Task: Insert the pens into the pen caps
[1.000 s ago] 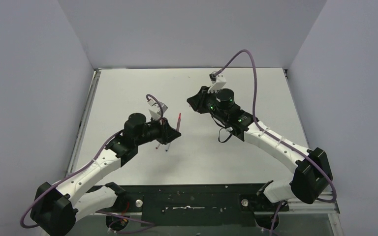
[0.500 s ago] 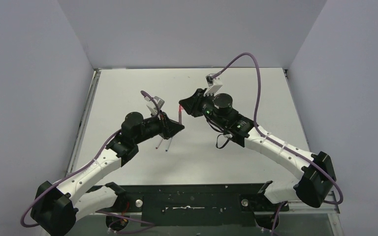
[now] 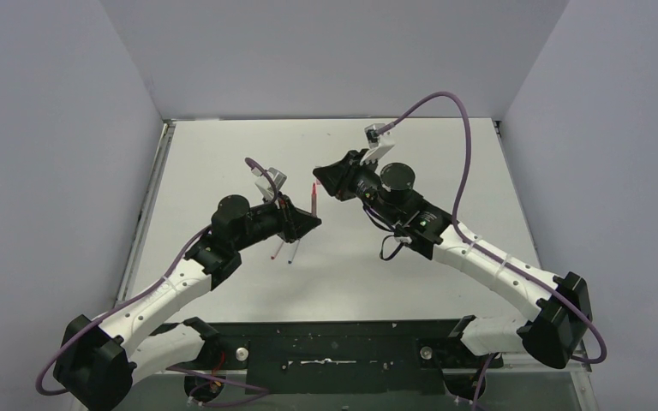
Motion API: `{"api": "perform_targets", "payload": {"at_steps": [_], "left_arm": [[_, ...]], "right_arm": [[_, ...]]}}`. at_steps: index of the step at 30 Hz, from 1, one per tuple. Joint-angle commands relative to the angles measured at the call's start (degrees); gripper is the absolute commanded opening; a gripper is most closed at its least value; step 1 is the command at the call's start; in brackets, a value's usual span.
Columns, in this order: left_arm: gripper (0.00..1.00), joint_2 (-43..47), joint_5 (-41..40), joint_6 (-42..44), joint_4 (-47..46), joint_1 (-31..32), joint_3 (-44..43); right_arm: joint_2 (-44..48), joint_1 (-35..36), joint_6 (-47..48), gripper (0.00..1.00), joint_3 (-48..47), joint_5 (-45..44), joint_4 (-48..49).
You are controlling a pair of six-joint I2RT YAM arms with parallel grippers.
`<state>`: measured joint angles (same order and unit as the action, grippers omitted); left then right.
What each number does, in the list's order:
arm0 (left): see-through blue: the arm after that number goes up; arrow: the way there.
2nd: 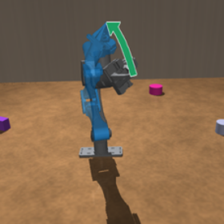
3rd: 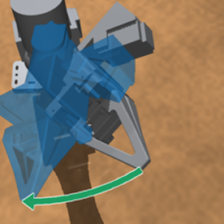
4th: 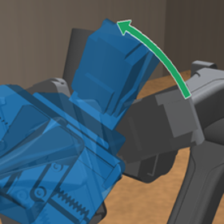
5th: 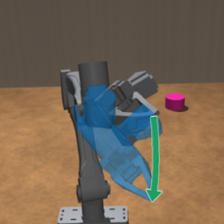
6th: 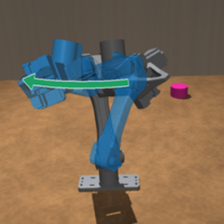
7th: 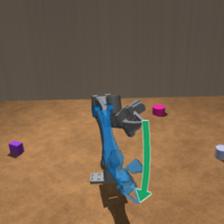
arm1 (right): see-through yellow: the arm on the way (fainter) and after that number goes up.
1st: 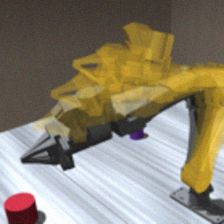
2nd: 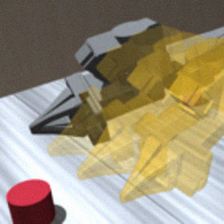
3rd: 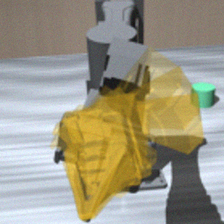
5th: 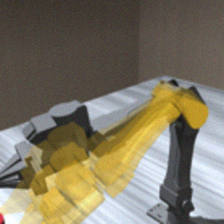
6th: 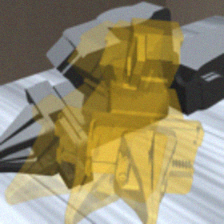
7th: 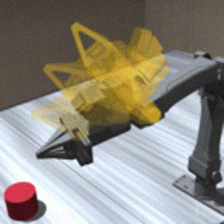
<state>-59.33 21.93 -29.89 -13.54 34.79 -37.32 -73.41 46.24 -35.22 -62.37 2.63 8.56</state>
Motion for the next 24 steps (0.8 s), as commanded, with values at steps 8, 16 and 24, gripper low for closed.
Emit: {"api": "perform_targets", "payload": {"at_steps": [8, 16, 24], "left_arm": [[0.0, 0.1, 2.6, 0.3, -3.6, 0.2, -1.5], [0.0, 0.5, 2.1, 0.5, -3.4, 0.2, -1.5], [0.0, 0.7, 2.0, 1.7, -2.0, 0.1, -2.2]], "right_arm": [[-2.9, 0.4, 2.4, 0.0, -4.4, -0.1, 5.1], [-2.9, 0.5, 2.4, 0.0, -4.1, 0.8, 4.4], [-1.4, 0.4, 3.1, 0.0, -2.5, 0.4, 3.5]]}}
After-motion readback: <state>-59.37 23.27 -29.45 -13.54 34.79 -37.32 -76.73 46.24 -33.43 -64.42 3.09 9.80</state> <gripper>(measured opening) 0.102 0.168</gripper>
